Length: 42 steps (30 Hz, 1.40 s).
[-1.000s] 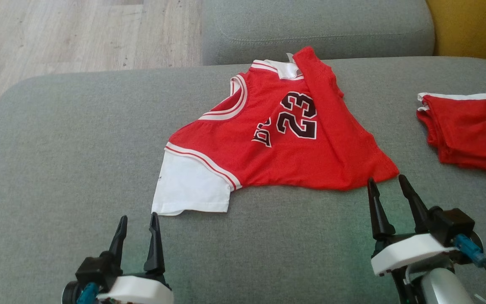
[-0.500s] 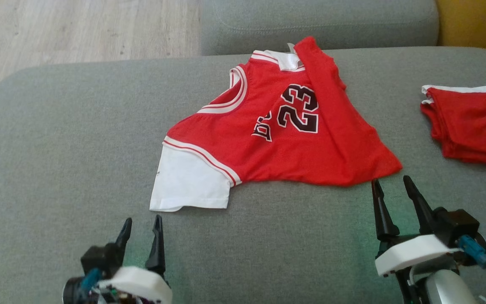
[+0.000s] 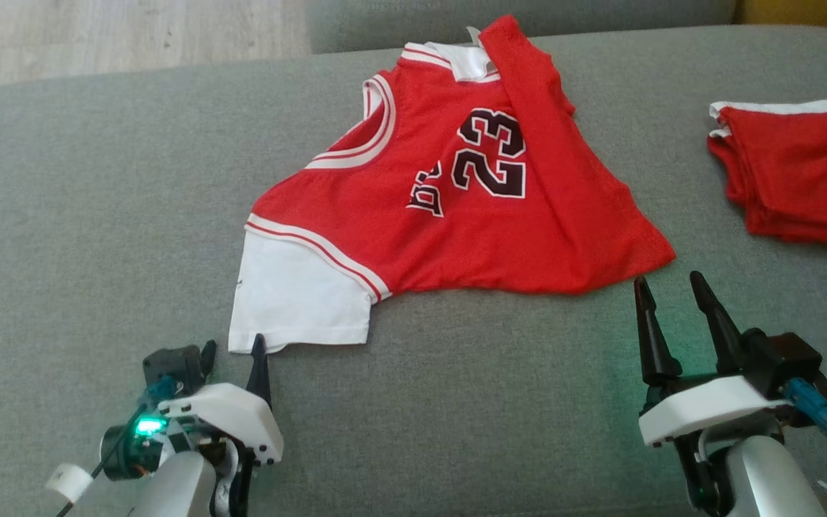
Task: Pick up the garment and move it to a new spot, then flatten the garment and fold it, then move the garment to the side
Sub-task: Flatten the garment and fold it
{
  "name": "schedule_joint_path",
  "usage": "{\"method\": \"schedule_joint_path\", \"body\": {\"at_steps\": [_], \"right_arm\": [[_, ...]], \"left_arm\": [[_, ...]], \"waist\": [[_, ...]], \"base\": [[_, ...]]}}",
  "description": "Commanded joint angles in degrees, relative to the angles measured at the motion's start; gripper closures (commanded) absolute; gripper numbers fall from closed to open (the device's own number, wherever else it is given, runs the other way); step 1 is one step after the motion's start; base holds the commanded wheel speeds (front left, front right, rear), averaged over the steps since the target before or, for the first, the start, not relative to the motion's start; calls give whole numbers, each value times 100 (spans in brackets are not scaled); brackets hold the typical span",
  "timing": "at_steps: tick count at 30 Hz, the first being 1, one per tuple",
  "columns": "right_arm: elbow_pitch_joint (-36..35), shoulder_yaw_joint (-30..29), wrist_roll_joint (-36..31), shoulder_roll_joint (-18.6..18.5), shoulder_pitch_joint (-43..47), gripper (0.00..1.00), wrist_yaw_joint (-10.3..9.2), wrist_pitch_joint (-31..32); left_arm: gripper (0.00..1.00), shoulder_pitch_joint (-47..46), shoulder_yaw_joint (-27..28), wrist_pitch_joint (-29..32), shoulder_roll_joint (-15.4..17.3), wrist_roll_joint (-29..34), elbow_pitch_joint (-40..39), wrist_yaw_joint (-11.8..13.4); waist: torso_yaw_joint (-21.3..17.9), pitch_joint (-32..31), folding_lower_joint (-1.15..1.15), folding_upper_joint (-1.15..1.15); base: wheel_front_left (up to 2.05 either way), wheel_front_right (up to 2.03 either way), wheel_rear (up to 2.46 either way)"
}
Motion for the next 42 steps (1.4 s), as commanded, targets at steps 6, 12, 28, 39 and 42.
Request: {"method": "schedule_joint_path", "body": {"at_steps": [6, 12, 28, 39, 42], "right_arm": [[-166, 10, -73, -12, -255, 0, 41, -36], [-51, -192, -183, -12, -448, 0, 41, 41], [1916, -1318, -1138, -11, -1896, 0, 41, 1428], [2646, -952, -472, -11, -2251, 100, 41, 1809], [2568, -882, -135, -11, -2347, 100, 41, 1598]], "left_arm": [[0, -336, 77, 227, 4, -92, 77, -18], [100, -420, -77, 268, -48, -88, 174, -100], [100, -566, -264, -265, -90, 20, -667, -70], [100, -437, -270, -370, -48, -63, -1182, -66], [100, -442, -215, -416, -54, -200, -1330, -153]], "waist": [[-82, 139, -1, 0], [-65, 201, -1, 0], [431, 421, -1, 0], [462, 375, -1, 0], [409, 291, -1, 0]], "base": [[0, 0, 0], [0, 0, 0], [0, 0, 0], [0, 0, 0], [0, 0, 0]]}}
